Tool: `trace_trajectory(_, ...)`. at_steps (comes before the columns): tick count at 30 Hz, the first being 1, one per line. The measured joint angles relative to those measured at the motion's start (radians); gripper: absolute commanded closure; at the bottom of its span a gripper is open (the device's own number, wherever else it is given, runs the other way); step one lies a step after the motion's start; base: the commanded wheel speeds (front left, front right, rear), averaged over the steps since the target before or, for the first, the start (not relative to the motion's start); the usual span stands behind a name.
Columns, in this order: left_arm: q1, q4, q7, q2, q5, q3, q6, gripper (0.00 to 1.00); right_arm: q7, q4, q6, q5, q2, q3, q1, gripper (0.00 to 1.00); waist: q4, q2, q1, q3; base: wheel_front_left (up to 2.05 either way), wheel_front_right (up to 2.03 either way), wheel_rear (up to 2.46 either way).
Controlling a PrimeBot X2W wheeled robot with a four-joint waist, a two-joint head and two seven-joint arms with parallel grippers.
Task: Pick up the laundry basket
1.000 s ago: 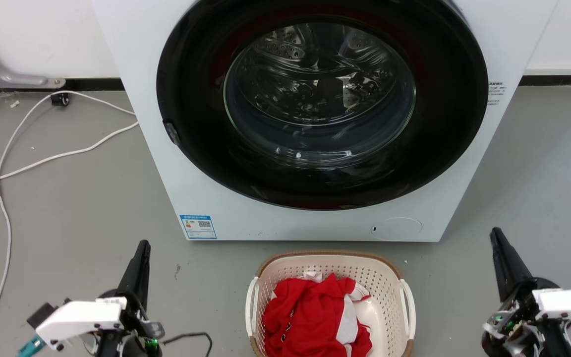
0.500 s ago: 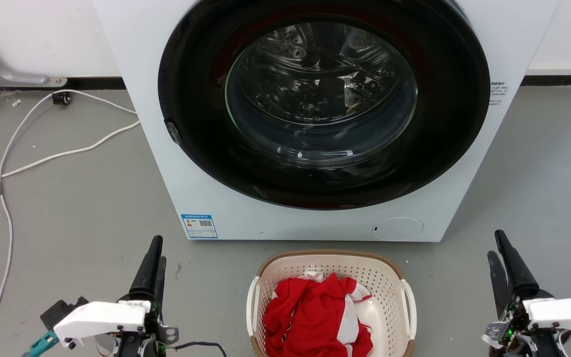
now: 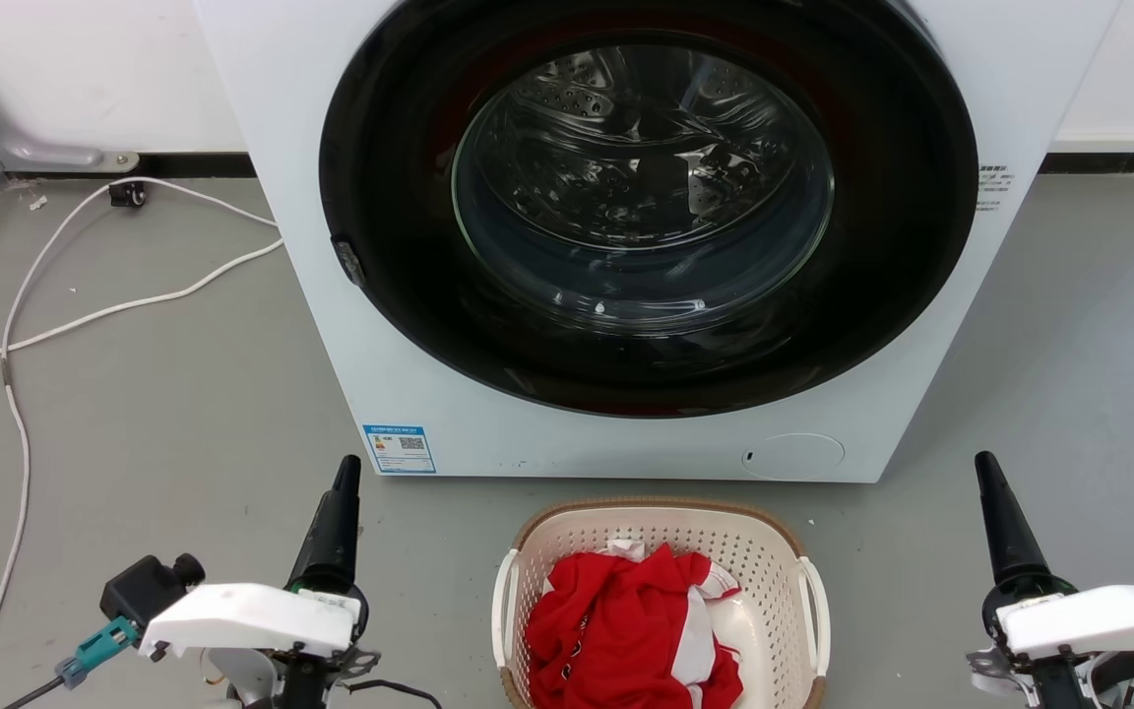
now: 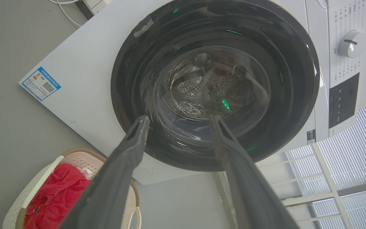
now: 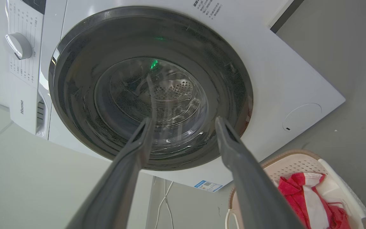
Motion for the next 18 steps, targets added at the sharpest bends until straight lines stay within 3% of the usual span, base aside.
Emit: trace_trajectory(18, -0.004, -0.001, -0.061, 0.0, 0.326, -0.063, 0.0, 0.0, -0.038, -0.064, 0.0, -0.351, 0.006, 0.007, 0.035, 0.0, 0.008, 0.0, 0.0, -0.002, 0.0, 0.0, 0.0)
